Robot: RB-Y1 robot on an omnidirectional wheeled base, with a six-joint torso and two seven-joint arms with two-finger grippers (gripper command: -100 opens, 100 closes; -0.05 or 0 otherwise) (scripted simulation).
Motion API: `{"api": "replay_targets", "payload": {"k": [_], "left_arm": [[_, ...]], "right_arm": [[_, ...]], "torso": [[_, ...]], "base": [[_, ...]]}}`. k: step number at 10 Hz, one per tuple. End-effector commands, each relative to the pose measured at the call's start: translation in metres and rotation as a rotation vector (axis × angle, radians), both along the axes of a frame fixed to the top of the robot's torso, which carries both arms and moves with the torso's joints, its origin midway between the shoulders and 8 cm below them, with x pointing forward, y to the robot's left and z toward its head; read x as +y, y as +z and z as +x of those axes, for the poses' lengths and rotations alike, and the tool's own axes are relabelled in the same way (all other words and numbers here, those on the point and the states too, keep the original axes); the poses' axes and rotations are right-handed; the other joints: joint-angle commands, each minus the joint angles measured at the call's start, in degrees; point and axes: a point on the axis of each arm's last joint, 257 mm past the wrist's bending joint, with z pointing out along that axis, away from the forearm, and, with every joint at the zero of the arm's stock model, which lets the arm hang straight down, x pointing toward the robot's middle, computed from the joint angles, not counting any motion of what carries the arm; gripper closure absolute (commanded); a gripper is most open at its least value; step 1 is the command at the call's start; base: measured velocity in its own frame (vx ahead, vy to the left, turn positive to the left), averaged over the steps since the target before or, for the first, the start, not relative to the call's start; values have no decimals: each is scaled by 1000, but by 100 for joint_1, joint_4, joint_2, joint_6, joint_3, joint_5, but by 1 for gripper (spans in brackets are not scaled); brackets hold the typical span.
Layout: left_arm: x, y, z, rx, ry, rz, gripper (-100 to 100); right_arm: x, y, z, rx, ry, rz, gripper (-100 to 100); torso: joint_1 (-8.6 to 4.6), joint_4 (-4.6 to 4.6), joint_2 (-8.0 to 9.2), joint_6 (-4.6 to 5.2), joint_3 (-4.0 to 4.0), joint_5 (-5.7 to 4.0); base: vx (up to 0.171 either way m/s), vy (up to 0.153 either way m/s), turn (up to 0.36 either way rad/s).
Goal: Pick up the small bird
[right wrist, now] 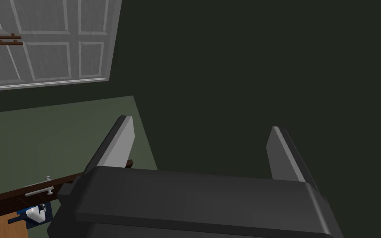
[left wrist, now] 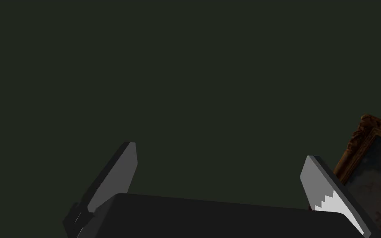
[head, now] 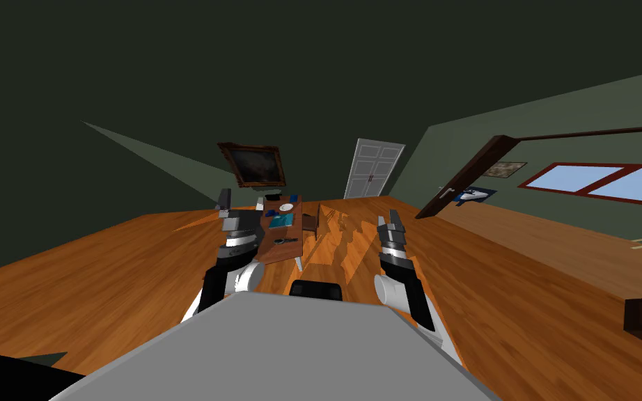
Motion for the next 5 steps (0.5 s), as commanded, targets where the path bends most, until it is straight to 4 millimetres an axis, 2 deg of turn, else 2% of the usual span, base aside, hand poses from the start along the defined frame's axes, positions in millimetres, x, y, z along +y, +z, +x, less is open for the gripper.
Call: {"api": "replay_targets", "payload": {"k": [1,5], "left_arm": [[-5,-11,11,45,-25,26,-100],[-13,-52,46,192,-73,65,-100]], "right_arm": [[0,0,0,0,0,0,0],[0,0,0,0,0,0,0]], "torso": [[0,0,0,0,0,0],[-39,3,14,1,8,-8]], "base": [[-20,-52,-73],[-35,-105,-72]]}}
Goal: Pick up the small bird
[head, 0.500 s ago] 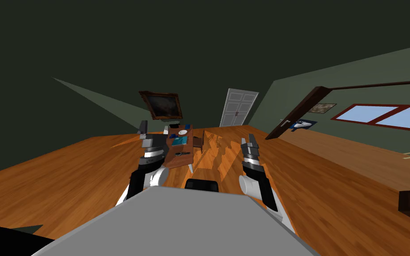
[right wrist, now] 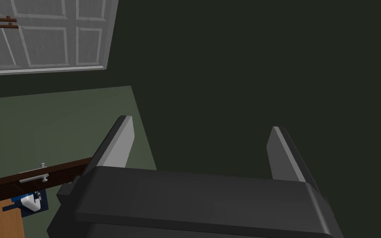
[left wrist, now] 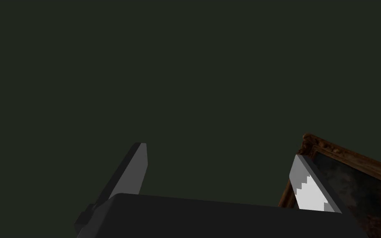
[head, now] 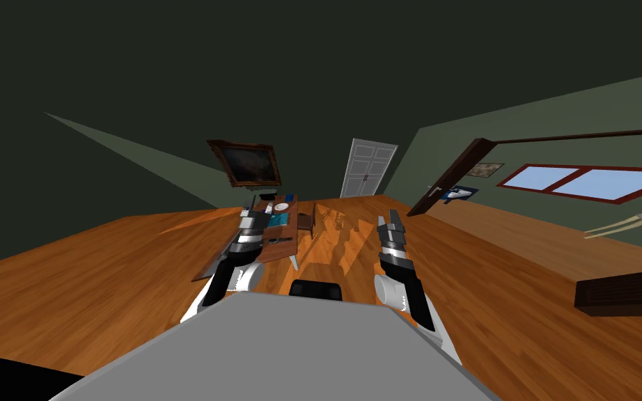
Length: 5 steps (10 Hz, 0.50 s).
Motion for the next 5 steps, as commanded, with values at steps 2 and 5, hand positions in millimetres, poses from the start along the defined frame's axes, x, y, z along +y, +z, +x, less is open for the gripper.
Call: {"api": "replay_targets", "payload": {"k": [2,5], "left_arm": [[-2,-40,29,131,-25,25,-100],[-1,-79,51,248,-39,41,-100]], "right_arm": [[0,0,0,0,0,0,0],[0,0,0,0,0,0,0]], "torso": [[-2,0,-1,0,0,-1],[10,-2,-10,-2,-6,1]], "base": [[-24,-131,-77],[-1,-104,-54]]}}
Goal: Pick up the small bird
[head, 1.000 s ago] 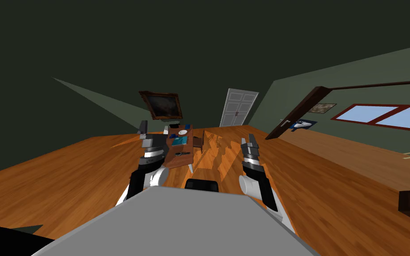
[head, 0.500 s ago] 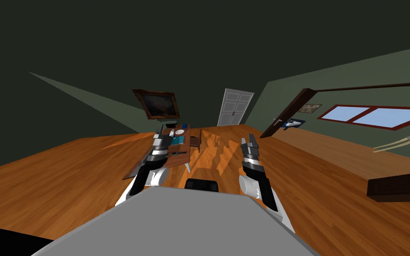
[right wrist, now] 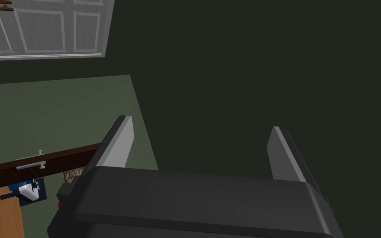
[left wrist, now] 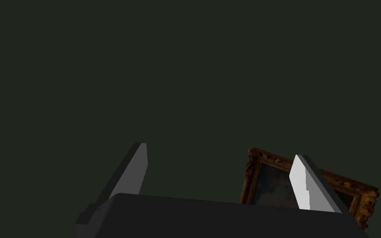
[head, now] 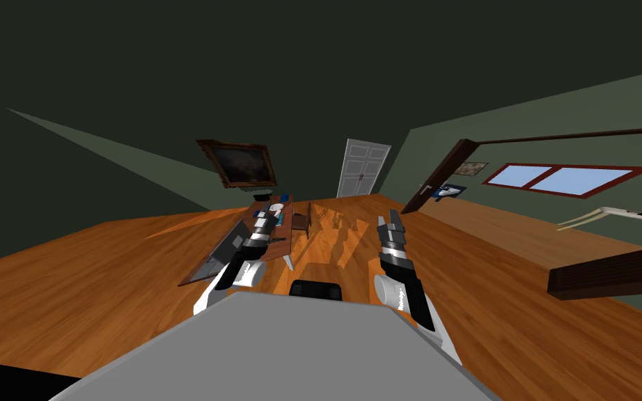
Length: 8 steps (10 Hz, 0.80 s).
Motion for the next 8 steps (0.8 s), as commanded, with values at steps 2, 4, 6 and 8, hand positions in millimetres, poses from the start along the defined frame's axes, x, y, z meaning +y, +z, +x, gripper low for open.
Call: {"api": "replay_targets", "payload": {"k": [2,4,6,8], "left_arm": [[4,-35,15,99,-6,14,-100],[7,-73,31,208,-15,29,-100],[13,-109,39,298,-11,37,-100],[18,-136,44,370,-10,43,-100]], "right_arm": [[0,0,0,0,0,0,0],[0,0,0,0,0,0,0],[0,0,0,0,0,0,0],[0,0,0,0,0,0,0]], "torso": [[-7,-1,-8,0,-5,-2],[2,-2,-5,-2,-3,0],[6,-2,-10,-2,-6,0],[12,-4,-15,-2,-9,2]], "base": [[25,-107,-49],[22,-101,-47],[38,-74,-18],[41,-67,-21]]}}
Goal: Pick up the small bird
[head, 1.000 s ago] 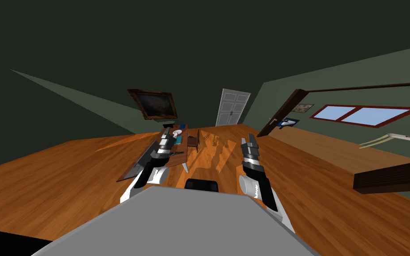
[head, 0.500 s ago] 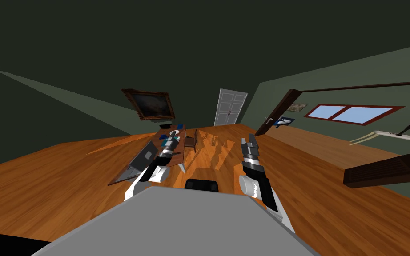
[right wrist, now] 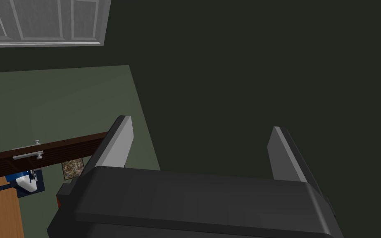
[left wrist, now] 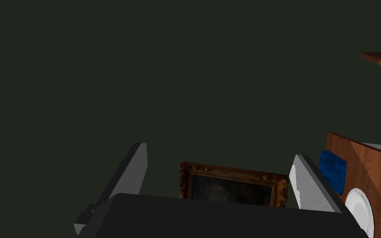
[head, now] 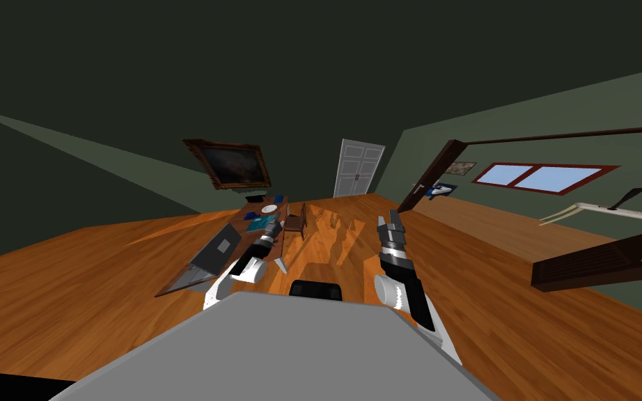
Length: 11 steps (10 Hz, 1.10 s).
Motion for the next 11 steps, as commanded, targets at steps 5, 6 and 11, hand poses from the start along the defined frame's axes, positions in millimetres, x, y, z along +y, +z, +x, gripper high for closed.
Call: {"api": "replay_targets", "payload": {"k": [5,6,11], "left_arm": [[18,-89,8,238,13,23,-100],[22,-103,5,266,21,23,-100],[42,-160,-1,413,42,35,-100]], "right_arm": [[0,0,0,0,0,0,0],[0,0,0,0,0,0,0],[0,0,0,0,0,0,0]], "torso": [[8,-1,-5,-1,-3,1],[5,-2,-11,-1,-6,1],[11,0,-5,-1,-2,2]], "base": [[67,-73,-5],[67,-49,6],[59,-35,12]]}}
